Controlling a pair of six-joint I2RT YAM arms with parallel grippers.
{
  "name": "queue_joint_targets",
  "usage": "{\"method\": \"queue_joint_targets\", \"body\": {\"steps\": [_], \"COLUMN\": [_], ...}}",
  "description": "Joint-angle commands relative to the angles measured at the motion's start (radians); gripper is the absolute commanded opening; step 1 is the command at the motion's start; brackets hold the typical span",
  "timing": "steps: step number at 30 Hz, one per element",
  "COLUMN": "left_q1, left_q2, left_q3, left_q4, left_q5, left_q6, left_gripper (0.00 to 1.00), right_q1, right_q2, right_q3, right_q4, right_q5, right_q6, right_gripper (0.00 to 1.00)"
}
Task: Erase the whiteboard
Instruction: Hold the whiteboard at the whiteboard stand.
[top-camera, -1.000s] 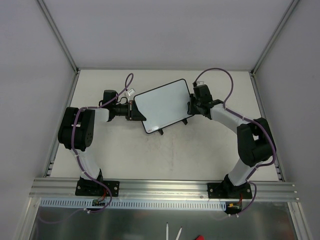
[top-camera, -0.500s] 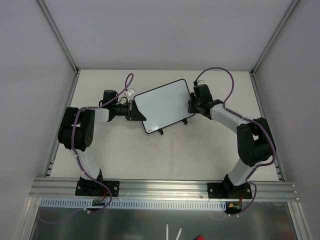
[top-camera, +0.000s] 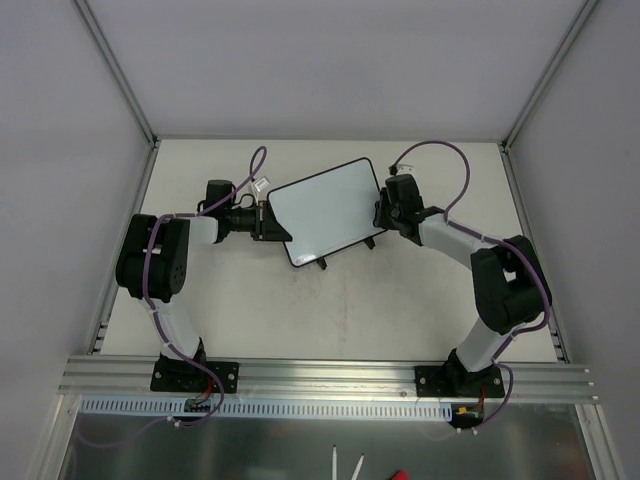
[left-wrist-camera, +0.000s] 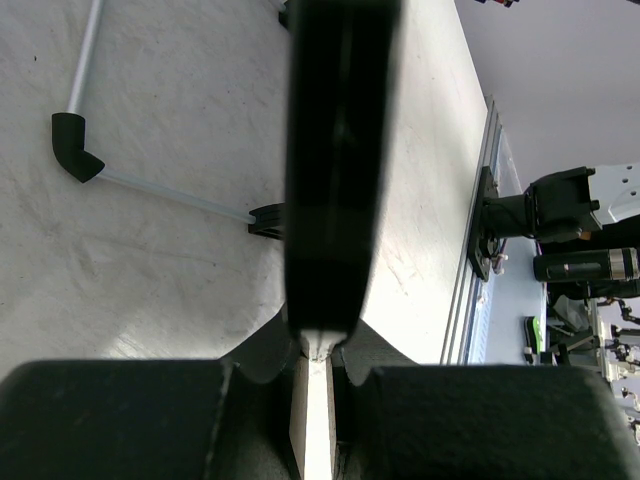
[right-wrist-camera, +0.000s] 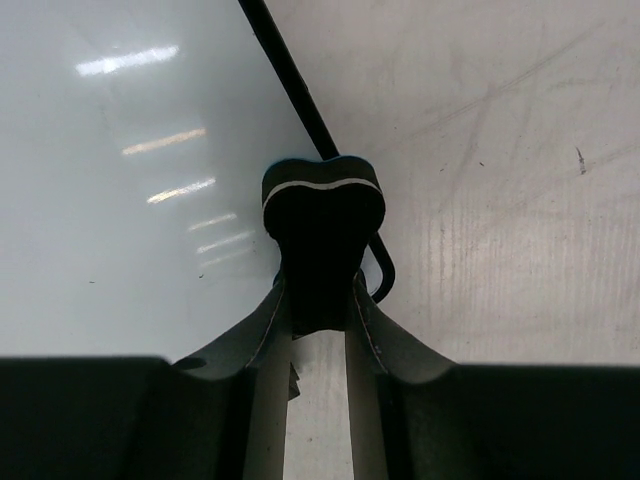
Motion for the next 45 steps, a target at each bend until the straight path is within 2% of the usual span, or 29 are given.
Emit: {"method": "queue_joint_targets", "body": {"steps": [1, 14, 24, 31, 38, 45], "left_q1": [0.009, 0.009, 0.009, 0.009, 0.009, 0.009], "left_q2": [-0.012, -0.010, -0.010, -0.010, -0.009, -0.009], "left_q3": [0.015, 0.014, 0.015, 0.015, 0.015, 0.015], "left_q4": [-0.033, -0.033, -0.033, -0.031, -0.033, -0.033], "left_q5": [-0.031, -0.033, -0.033, -0.033, -0.030, -0.031], "left_q6": [0.006, 0.006, 0.006, 0.006, 0.006, 0.006], "left_gripper": [0.00, 0.00, 0.00, 0.00, 0.00, 0.00], "right_q1": [0.049, 0.216, 0.285, 0.338, 0.397, 0.449], "right_q2": [0.014, 0.048, 0.077, 0.092, 0.073, 0.085], "right_q3": [-0.043, -0.023, -0.039, -0.053, -0.126, -0.123], "right_q4": [0.066, 0.083, 0.094, 0.163, 0.340, 0.384], "right_q5": [-0.086, -0.061, -0.035, -0.048, -0.025, -0.005], "right_q6": [0.085, 0.154, 0.225, 0.239, 0.258, 0.268], "right_gripper": [0.00, 0.00, 0.00, 0.00, 0.00, 0.00]}}
